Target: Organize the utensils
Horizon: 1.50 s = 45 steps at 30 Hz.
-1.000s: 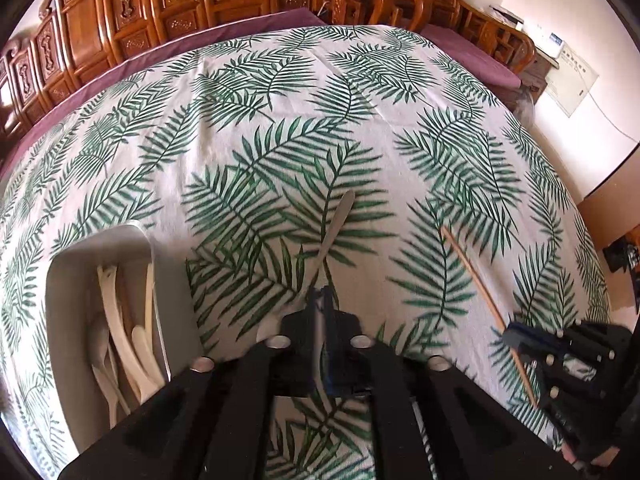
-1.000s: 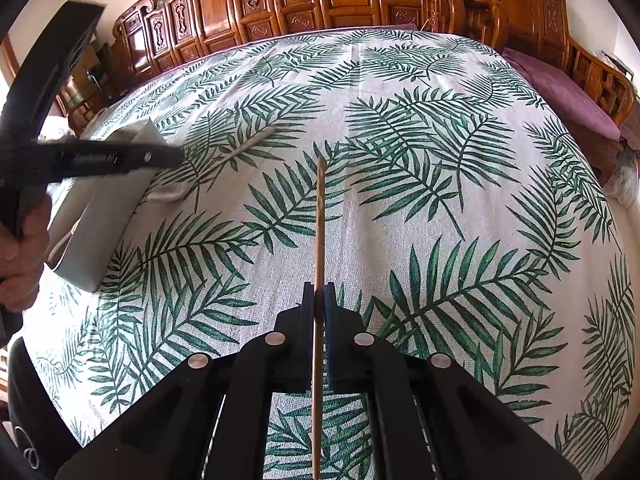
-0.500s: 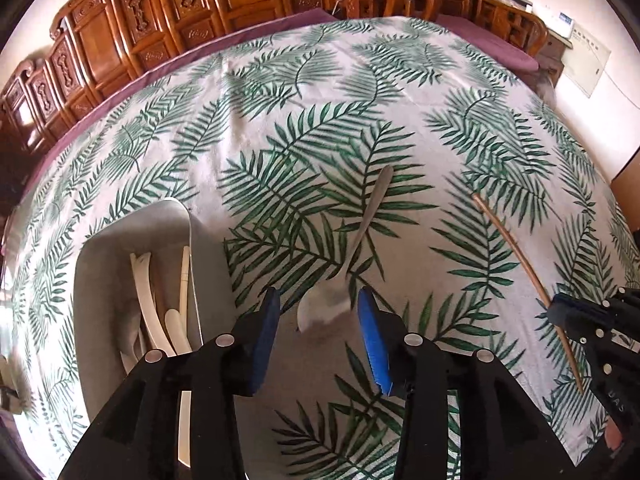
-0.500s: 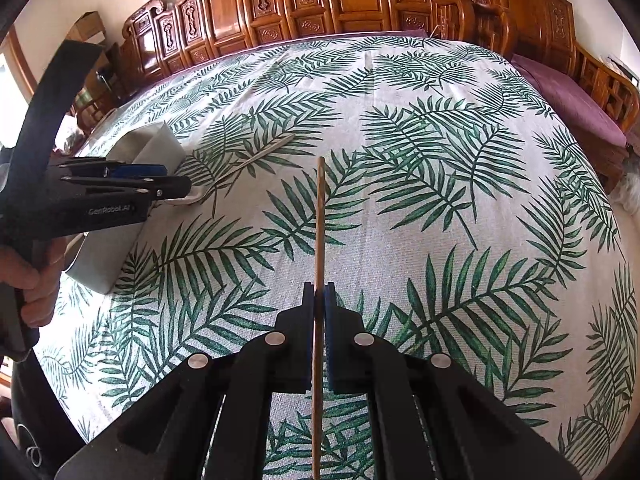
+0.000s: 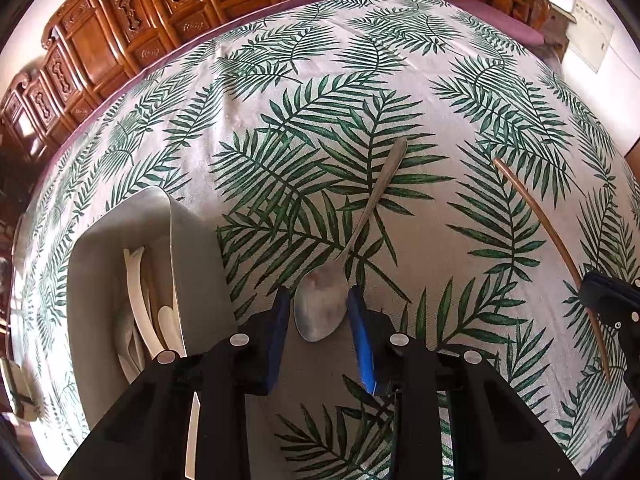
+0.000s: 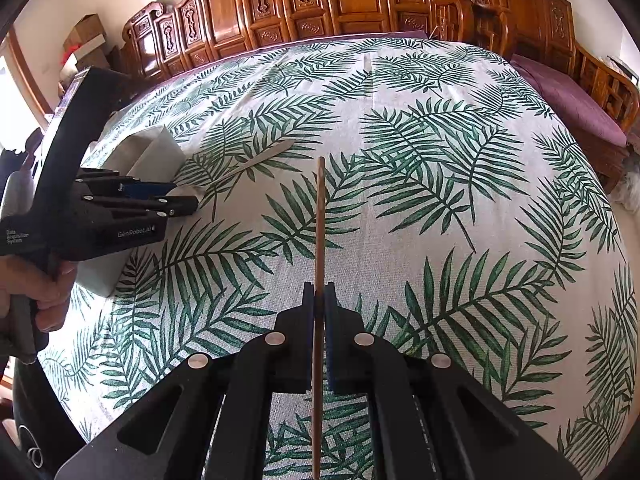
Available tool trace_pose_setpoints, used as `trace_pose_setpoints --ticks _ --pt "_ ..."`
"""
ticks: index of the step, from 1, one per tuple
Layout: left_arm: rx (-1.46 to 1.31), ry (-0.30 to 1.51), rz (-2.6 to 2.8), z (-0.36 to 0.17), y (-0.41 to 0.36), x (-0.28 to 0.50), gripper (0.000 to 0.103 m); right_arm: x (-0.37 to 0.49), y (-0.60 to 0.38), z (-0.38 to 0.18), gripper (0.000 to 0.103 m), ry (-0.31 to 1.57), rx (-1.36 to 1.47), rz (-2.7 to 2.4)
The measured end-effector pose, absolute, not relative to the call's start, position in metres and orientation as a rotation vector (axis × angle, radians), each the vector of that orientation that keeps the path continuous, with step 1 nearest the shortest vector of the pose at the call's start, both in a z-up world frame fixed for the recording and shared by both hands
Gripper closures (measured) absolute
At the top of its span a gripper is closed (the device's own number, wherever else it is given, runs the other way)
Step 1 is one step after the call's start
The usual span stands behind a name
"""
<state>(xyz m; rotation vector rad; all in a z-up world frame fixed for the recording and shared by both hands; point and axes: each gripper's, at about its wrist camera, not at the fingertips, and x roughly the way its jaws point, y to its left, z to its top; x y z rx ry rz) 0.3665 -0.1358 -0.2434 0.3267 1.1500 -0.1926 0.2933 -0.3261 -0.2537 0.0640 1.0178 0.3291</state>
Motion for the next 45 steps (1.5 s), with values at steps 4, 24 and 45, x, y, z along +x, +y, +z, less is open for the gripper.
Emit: trace_pose_setpoints --ticks 4,24,45 --pt "0.350 1.160 -0.210 -0.245 -0.138 0.365 0.077 0.293 -0.327 -0.254 0.097 1.016 0.068 0.329" --pt "0.595 1.120 -0.434 -0.225 -0.145 0.345 0.077 0.294 -0.330 -0.247 0.097 0.995 0.080 0.337" --pt "0.634 1.164 -0.430 -0.242 -0.143 0.365 0.103 0.292 -0.333 -0.242 0.097 0.987 0.078 0.327"
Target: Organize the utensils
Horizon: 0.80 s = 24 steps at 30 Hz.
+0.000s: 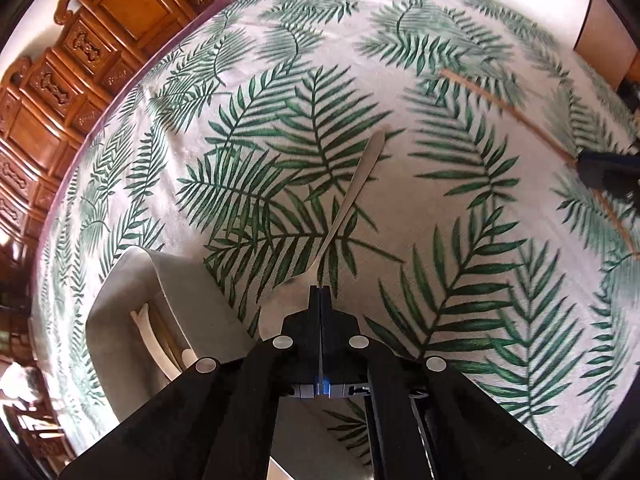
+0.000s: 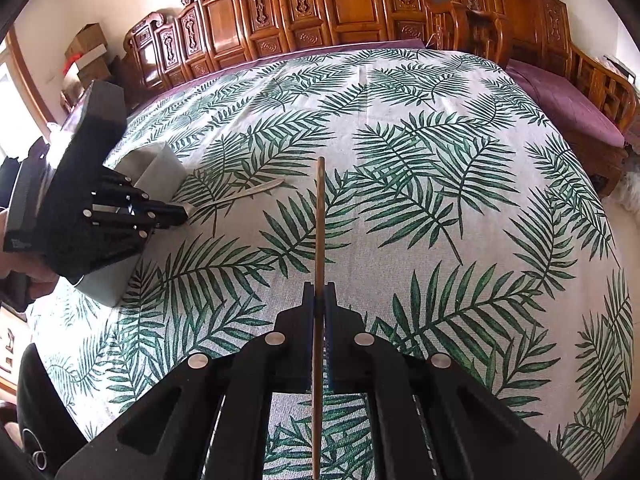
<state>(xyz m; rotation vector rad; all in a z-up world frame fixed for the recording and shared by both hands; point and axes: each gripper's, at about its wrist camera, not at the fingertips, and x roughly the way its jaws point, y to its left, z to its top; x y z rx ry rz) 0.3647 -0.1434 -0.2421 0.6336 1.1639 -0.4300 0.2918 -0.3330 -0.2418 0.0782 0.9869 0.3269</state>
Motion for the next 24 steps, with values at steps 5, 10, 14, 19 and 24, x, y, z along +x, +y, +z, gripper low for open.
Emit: trace_pose_setpoints --ticks 5,10,14,19,24 --pt "0.598 1.137 -0.446 -0.227 -0.139 0.365 0.103 0.291 -0.330 -0.241 0.097 0.986 0.074 0.333" --pt "0.556 1.172 -0.428 -0.224 -0.132 0.380 0.091 0.291 -0.329 -0.240 0.097 0.983 0.074 0.339" --pt "0.517 1.194 -0.431 -0.230 -0.132 0.392 0.069 0.293 -0.331 -0.239 0.097 0.978 0.079 0.337" --pt "0.477 1.253 -0.449 -0.239 -0.138 0.404 0.069 0.293 -0.335 -0.237 0.097 0.974 0.085 0.330" --pt "0.479 1.296 -0.446 -0.251 -0.143 0.408 0.069 0.293 -0.338 -0.234 0.097 0.967 0.092 0.325"
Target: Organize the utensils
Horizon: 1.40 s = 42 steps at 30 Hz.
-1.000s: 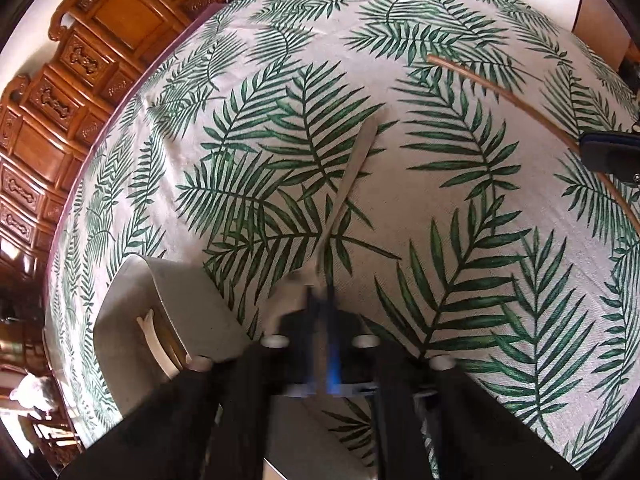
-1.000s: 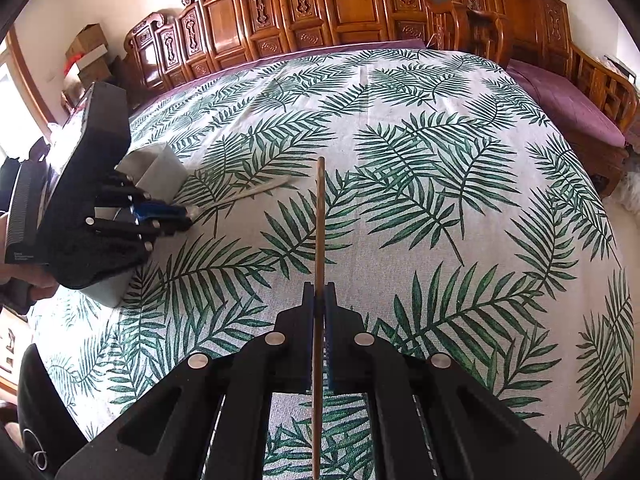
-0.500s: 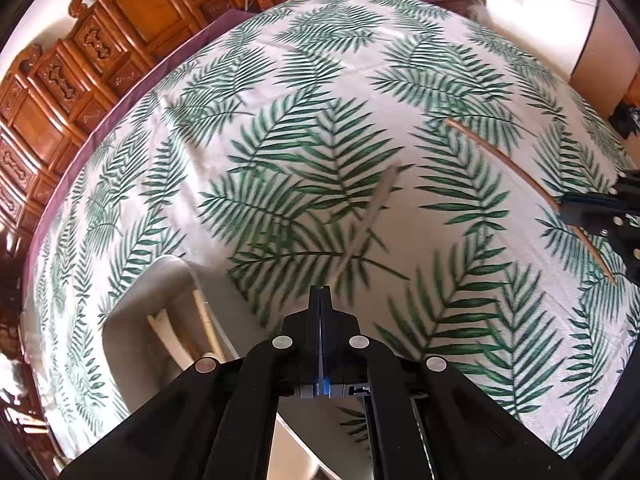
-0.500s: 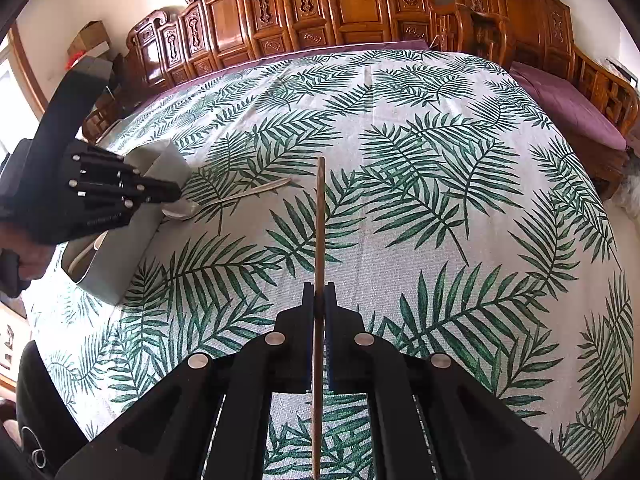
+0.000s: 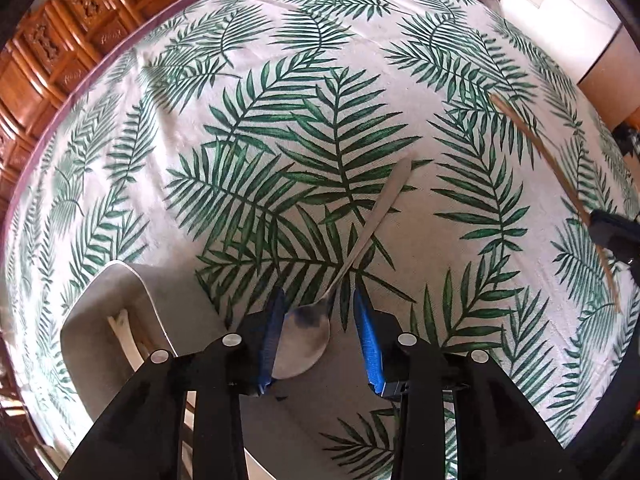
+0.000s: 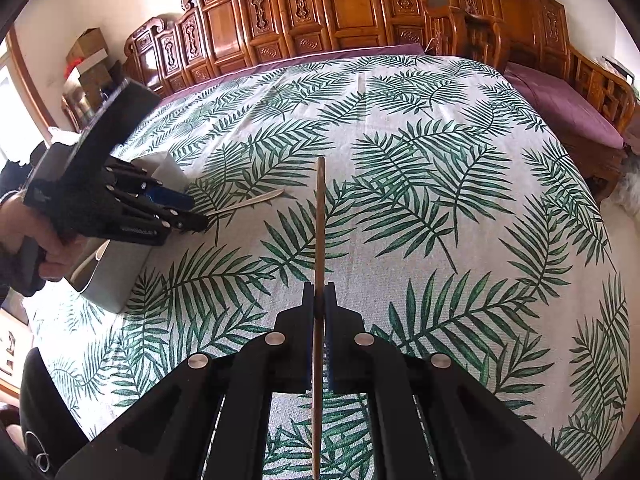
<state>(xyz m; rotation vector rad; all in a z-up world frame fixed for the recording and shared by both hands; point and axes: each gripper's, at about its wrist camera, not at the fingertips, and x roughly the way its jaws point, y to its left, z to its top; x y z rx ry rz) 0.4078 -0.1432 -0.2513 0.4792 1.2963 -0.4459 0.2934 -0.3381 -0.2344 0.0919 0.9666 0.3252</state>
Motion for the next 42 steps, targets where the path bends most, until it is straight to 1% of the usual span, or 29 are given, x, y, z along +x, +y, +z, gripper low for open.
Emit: trace_pose_setpoints --ticks 10,11,12,14,17,19,20,25,30,33,37,42 --pt "0.466 1.382 -0.464 -0.249 -0.151 0.404 0.071 0.294 -0.341 -0.231 0.097 0.959 0.094 0.318" --pt "0.467 1.391 -0.487 -0.249 -0.153 0.400 0.082 0.294 -0.341 -0.231 0.097 0.959 0.094 0.318" --pt "0.452 1.403 -0.513 -0.249 -0.155 0.396 0.084 0.294 -0.341 -0.231 0.097 0.958 0.092 0.317" --pt "0.454 1.429 -0.577 -0.248 -0.166 0.382 0.084 0.294 -0.341 -0.232 0.097 0.960 0.090 0.315" --pt "0.487 1.419 -0.598 -0.249 -0.180 0.366 0.083 0.294 -0.342 -0.232 0.097 0.961 0.089 0.313" --pt "0.484 1.422 -0.621 -0.250 -0.190 0.354 0.075 0.294 -0.342 -0.232 0.097 0.960 0.090 0.314" --pt "0.512 1.407 -0.614 -0.250 -0.195 0.348 0.072 0.294 -0.342 -0.232 0.097 0.959 0.090 0.314" --pt "0.495 1.365 -0.580 -0.244 -0.197 0.332 0.072 0.293 -0.340 -0.229 0.097 0.954 0.082 0.319" --pt "0.501 1.225 -0.483 -0.221 -0.184 0.323 0.072 0.294 -0.339 -0.228 0.097 0.954 0.082 0.323" --pt "0.528 1.184 -0.448 -0.216 -0.174 0.322 0.072 0.293 -0.338 -0.228 0.097 0.954 0.081 0.324" --pt "0.547 1.203 -0.455 -0.219 -0.156 0.320 0.072 0.293 -0.337 -0.227 0.097 0.952 0.079 0.326" --pt "0.556 1.225 -0.472 -0.234 -0.155 0.322 0.072 0.293 -0.336 -0.226 0.097 0.951 0.078 0.330"
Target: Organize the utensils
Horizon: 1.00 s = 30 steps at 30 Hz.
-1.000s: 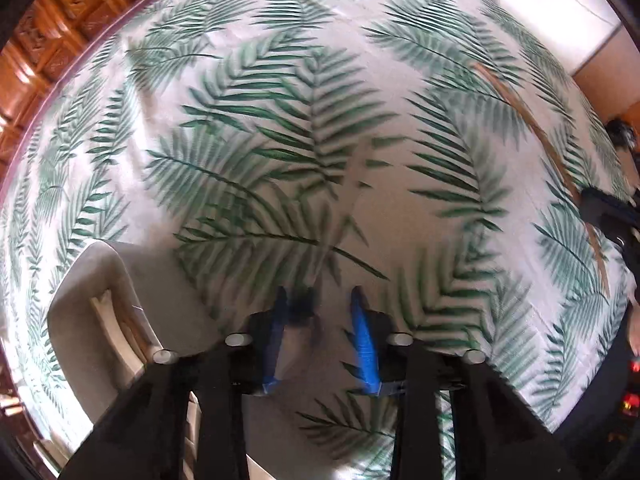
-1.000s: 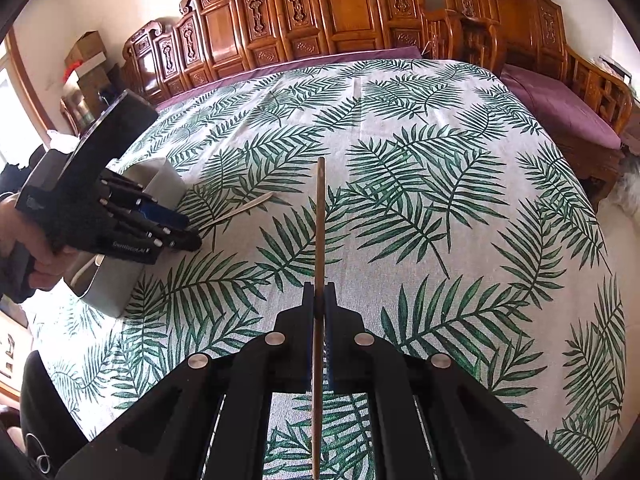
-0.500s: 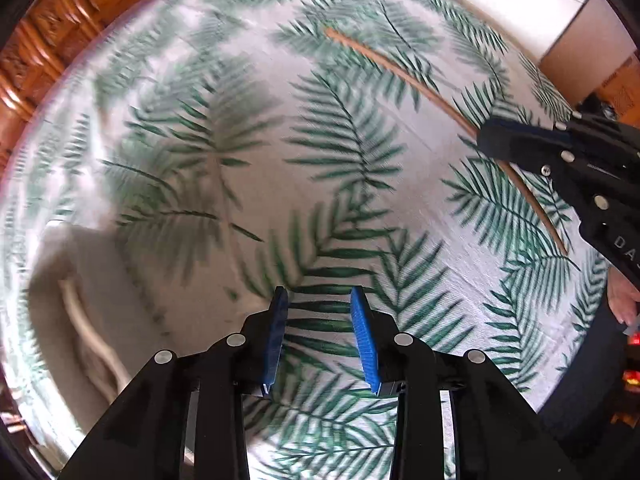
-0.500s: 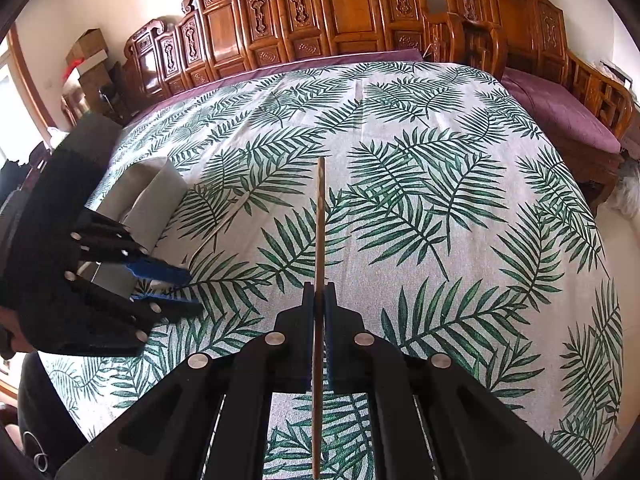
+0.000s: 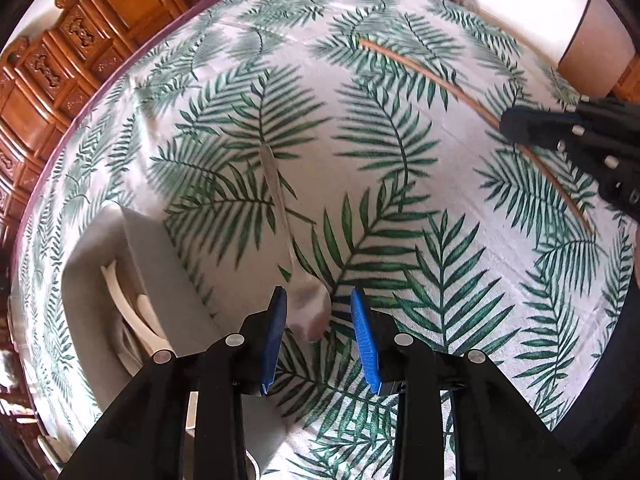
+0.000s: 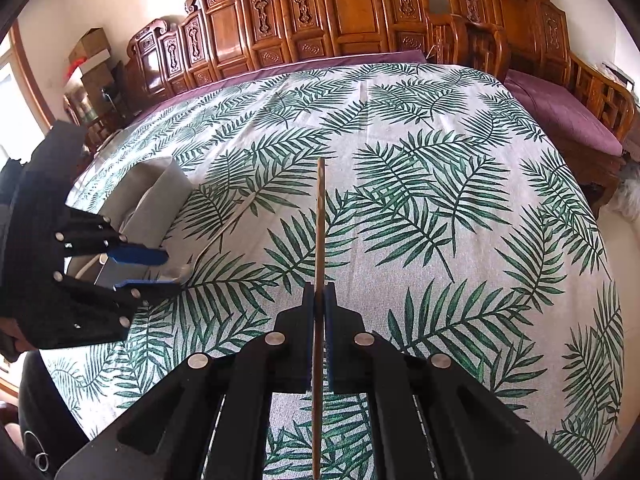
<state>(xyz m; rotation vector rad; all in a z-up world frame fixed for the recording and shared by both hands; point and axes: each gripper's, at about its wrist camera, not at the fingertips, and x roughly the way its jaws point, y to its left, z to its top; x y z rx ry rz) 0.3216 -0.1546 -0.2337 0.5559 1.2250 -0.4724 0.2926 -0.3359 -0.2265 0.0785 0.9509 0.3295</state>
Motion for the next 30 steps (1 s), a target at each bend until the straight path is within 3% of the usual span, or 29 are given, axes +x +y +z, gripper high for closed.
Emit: trace_pose_setpoints --ticks 12,20,30 --pt "0.536 1.244 -0.467 -0.244 -0.147 0.321 0.072 0.293 -0.337 -0.225 0.097 0.949 0.080 0.327" --pt "0.443 1.259 -0.492 -0.243 -0.139 0.321 0.087 0.293 -0.337 -0.225 0.097 0.949 0.080 0.328" --pt "0.422 1.252 -0.477 -0.242 -0.135 0.314 0.094 0.293 -0.336 -0.225 0.097 0.948 0.077 0.330"
